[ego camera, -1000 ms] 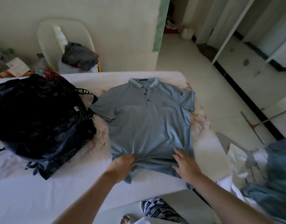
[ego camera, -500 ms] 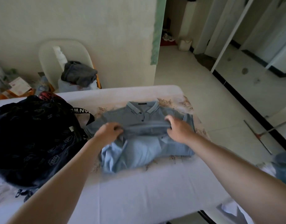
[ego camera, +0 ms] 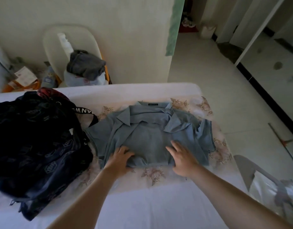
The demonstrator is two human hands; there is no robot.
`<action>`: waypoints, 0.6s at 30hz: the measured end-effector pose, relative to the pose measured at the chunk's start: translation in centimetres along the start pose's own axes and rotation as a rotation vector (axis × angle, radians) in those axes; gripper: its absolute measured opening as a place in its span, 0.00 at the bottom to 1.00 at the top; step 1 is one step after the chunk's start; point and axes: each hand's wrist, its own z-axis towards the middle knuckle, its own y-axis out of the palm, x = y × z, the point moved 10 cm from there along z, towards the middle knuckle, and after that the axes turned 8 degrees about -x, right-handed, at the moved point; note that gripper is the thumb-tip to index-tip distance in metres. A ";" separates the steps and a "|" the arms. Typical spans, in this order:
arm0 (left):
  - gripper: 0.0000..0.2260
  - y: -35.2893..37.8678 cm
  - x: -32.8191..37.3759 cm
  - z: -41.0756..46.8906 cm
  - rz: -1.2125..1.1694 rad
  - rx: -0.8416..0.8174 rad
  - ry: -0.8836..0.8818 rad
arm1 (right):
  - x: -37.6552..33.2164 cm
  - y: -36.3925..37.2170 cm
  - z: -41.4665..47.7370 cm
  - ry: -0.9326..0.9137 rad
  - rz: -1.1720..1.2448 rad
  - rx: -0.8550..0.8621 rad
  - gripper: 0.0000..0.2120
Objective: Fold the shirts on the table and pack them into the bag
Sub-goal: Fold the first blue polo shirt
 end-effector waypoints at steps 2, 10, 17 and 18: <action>0.19 -0.1 -1.1 0.0 -0.105 0.031 0.002 | 1.0 0.1 -0.5 0.054 -0.035 0.025 0.36; 0.13 1.4 0.2 -2.1 0.214 -0.527 -0.034 | 1.5 0.5 -1.3 0.055 0.004 -0.220 0.09; 0.13 0.1 3.7 -0.4 -0.137 -0.314 0.056 | 0.3 -3.2 -0.5 -0.107 0.110 0.124 0.16; 0.17 -1.3 3.8 0.4 -0.113 -0.158 0.081 | -0.2 -4.1 -0.2 -0.151 0.045 0.184 0.21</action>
